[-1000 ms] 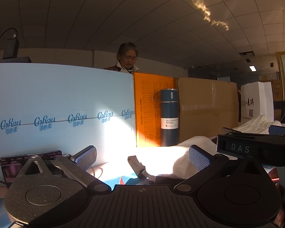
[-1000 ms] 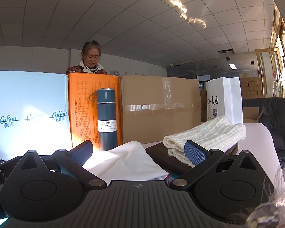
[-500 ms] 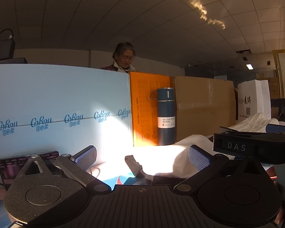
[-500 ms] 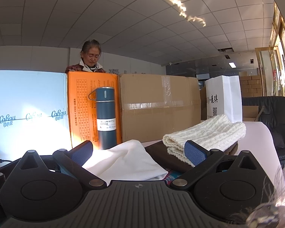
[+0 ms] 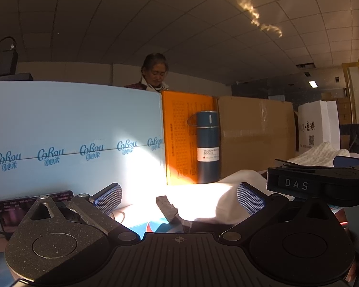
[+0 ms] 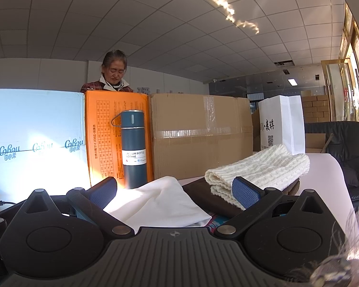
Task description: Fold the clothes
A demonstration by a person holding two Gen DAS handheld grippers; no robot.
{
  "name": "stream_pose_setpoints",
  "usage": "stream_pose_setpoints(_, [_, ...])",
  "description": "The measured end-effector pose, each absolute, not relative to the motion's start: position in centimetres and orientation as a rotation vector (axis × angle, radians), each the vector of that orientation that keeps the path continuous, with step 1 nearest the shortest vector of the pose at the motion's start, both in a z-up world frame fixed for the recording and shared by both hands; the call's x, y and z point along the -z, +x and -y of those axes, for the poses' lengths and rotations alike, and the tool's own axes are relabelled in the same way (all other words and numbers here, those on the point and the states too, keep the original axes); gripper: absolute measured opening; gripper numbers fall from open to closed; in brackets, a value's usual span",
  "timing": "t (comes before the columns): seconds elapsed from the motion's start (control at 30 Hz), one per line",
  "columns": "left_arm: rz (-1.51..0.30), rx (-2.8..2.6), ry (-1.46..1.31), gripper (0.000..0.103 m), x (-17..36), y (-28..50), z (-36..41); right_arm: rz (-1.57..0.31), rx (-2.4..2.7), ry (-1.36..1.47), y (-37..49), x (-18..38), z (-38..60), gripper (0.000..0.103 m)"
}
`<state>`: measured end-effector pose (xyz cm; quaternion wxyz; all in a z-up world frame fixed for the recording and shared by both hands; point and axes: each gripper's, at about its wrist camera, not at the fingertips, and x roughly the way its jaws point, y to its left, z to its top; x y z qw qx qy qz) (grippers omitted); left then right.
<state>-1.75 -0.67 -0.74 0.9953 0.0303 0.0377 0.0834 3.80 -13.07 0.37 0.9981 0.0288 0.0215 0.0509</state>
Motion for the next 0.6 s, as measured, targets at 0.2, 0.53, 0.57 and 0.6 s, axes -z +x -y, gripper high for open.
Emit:
stream_pose_setpoints(0.2, [-0.077,-0.165,0.058,0.103,0.71,-1.78,0.64,-0.043,-0.102,0.058,3.81,-0.37,13.08,0.103])
stream_pose_setpoints(0.53, [-0.074,-0.169,0.052,0.103,0.72,-1.81,0.54,-0.043,-0.103,0.058,3.85,-0.38,13.09,0.103])
stream_pose_setpoints(0.57, [-0.073,-0.172,0.052,0.103,0.73,-1.82,0.52,-0.043,-0.104,0.058,3.86,-0.38,13.09,0.103])
stream_pose_setpoints(0.6, [-0.072,-0.175,0.051,0.103,0.73,-1.83,0.50,-0.043,-0.104,0.058,3.87,-0.38,13.08,0.103])
